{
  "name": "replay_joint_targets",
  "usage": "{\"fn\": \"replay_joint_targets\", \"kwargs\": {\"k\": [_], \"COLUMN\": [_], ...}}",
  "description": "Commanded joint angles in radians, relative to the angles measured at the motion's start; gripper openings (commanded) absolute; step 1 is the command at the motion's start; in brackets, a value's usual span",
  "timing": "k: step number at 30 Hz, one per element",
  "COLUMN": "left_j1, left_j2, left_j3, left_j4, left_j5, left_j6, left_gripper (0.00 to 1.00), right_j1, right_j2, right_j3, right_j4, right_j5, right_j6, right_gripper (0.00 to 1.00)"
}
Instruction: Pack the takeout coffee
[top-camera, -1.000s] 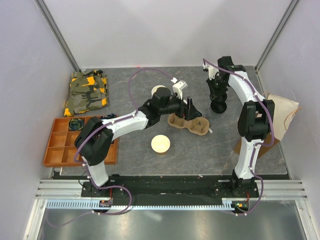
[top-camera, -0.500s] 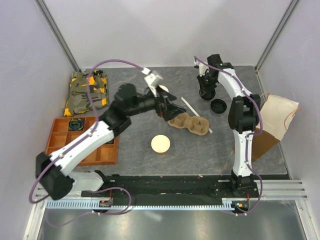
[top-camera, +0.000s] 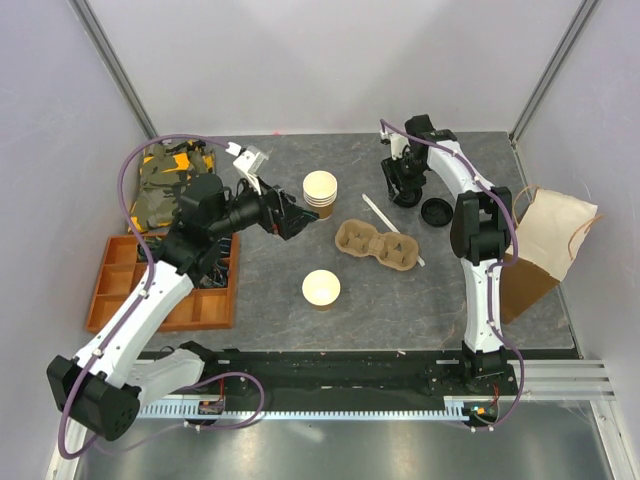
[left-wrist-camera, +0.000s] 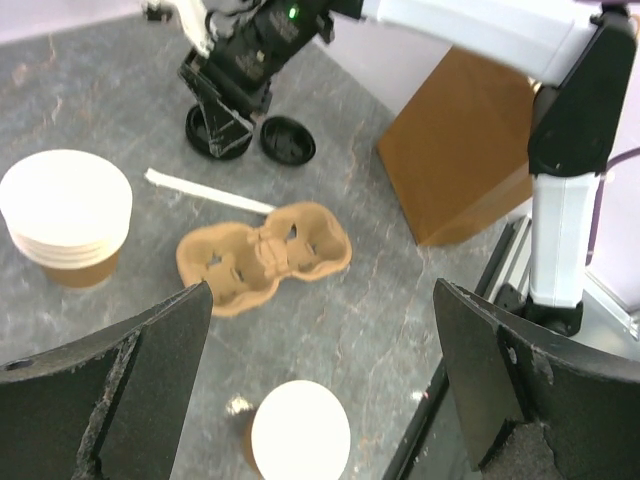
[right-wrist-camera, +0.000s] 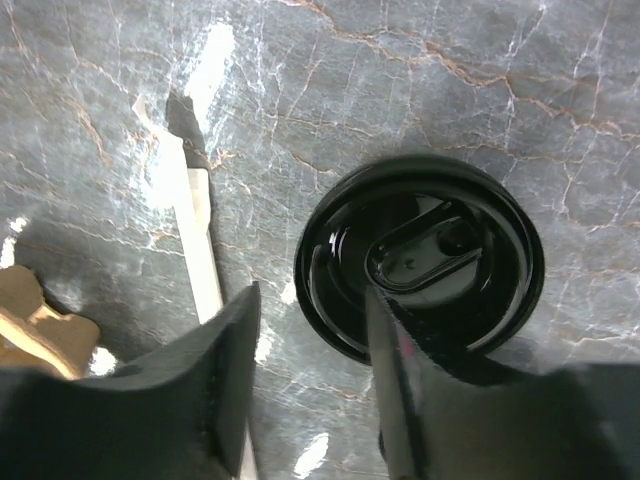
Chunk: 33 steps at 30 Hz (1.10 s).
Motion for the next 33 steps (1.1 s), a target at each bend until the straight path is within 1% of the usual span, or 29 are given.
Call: {"fn": "replay_joint_targets", "kwargs": {"k": [1,5,6,8,9,11,12,14,18,22,27,33], "left_j1": [0.015,0.032,0.036,0.051,0.059,0.074,0.079,0.087,0.093,0.098,0.099,0.099], "left_j2": [-0.041,-0.072,-0.090,-0.110,-0.126,-0.139,-0.152,-0.163,-0.193,-0.215,-0.262,-0.265], "left_j3": [0.002,0.000,-0.001,-0.014,-0.018,-0.032,-0.038,-0.044,-0.044,-0.044,-0.079,-0.104], "left_j4": [-0.038,-0.052,-0.056,-0.062,-0.067,-0.076,-0.088,-0.102,-0.151,-0.205,-0.208,-0.207], "left_j5": [0.020,0.020,0.019,0.014,0.016,0.017,0.022,0.034,0.039,0.014,-0.006,0.037], "left_j6": [0.040,0.036,0.038,0.040,0.040,0.040,0.040,0.046,0.059,0.063,0.058,0.053], "left_gripper": [1.00,1.00,1.00,1.00,1.00,1.00,1.00,1.00,1.00,1.00,1.00,1.00], "right_j1": [0.004,0.006,0.006,0.006,0.006,0.004,0.003,0.001,0.001,0.000,-0.006,-0.013], "right_j2": [-0.041,-0.138,-0.193,-0.242,-0.282,-0.316,-0.340,-0.360,-0.364,-0.336,-0.293,-0.269], "right_j3": [0.063,0.039,-0.012,-0.072,-0.136,-0.205,-0.265,-0.328,-0.385,-0.403,-0.402,-0.411], "right_j4": [-0.030,-0.071,-0.070,-0.068,-0.067,-0.048,-0.044,-0.028,0.007,0.039,0.062,0.082], "right_j5": [-0.003,0.016,0.022,0.059,0.077,0.123,0.129,0.143,0.166,0.188,0.223,0.237], "right_j6": [0.006,-0.014,-0.032,-0.054,-0.078,-0.105,-0.127,-0.140,-0.146,-0.141,-0.143,-0.152], "right_gripper": [0.61,0.63,0.63,0.63,0.63,0.62,0.62,0.62,0.62,0.59,0.56,0.52]}}
